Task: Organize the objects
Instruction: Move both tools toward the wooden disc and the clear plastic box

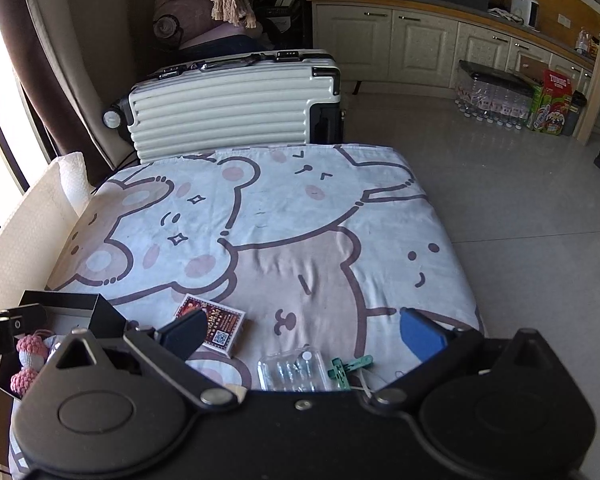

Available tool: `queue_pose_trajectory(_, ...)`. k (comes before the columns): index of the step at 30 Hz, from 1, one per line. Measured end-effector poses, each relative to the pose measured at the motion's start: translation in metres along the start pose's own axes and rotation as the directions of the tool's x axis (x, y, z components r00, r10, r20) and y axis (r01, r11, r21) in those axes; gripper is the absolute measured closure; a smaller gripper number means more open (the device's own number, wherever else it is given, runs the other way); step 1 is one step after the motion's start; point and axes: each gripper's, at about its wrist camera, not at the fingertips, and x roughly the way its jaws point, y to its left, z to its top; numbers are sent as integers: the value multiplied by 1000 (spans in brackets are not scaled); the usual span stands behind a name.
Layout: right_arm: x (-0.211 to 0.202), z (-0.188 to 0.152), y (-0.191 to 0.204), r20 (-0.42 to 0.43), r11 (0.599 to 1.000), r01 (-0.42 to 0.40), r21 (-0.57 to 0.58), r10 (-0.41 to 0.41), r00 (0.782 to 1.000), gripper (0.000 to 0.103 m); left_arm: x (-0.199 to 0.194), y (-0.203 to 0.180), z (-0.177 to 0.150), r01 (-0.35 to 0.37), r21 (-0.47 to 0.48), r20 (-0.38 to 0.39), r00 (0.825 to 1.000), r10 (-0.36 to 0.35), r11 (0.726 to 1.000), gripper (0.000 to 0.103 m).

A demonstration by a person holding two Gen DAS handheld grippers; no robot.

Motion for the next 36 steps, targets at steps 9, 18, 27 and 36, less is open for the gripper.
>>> queue_pose_trajectory(9,1,0,-7,35,998,20,62,-22,999,0,1,-13,1,27,13,35,999,-28,1000,0)
queue_pose_trajectory(18,19,-1,-25,9,992,6,127,-7,1000,0,18,-46,-5,77,189,43,995,-86,979,0)
queue_pose_trajectory(27,50,-6,-44,-99,983,31,181,-13,995,0,45,-72,-12,196,293,-71,981,-183,936,1)
queue_pose_trajectory(36,77,-12,-58,-219,968,24,249,32,975,0,77,-99,-23,288,395,-215,952,-217,872,17)
